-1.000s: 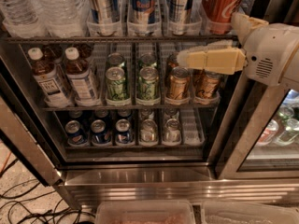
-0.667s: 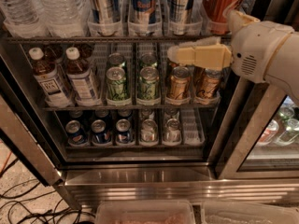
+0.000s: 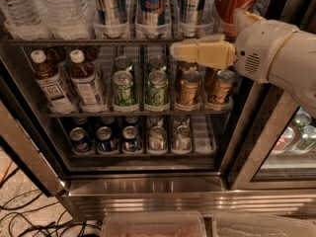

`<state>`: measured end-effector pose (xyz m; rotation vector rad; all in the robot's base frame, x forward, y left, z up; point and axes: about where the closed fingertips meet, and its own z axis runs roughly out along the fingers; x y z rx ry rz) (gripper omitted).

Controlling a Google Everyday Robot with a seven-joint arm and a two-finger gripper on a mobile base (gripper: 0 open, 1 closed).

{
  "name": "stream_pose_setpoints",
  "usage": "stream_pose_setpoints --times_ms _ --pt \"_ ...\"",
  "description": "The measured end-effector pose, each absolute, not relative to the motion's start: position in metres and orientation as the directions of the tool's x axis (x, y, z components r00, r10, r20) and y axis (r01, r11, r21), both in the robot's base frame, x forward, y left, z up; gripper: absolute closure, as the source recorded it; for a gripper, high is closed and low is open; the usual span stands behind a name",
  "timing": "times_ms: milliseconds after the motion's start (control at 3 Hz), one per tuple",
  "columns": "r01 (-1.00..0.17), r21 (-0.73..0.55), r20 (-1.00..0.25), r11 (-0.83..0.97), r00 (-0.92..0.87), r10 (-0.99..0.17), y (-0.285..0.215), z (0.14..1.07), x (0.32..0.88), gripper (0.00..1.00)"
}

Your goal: Pick redbull can from top shelf of fridge

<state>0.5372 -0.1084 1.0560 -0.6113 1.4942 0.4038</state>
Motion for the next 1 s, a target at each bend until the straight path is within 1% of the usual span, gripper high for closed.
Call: stream_pose_setpoints --times_ms 333,1000 --pt "-0.602 -0.128 -0.991 0.788 0.054 -0.119 -0.1084 1.056 0.5372 0.19" --pt "-0.602 -0.128 -0.991 0.788 0.054 -0.119 -0.1083 1.056 0.5372 0.65"
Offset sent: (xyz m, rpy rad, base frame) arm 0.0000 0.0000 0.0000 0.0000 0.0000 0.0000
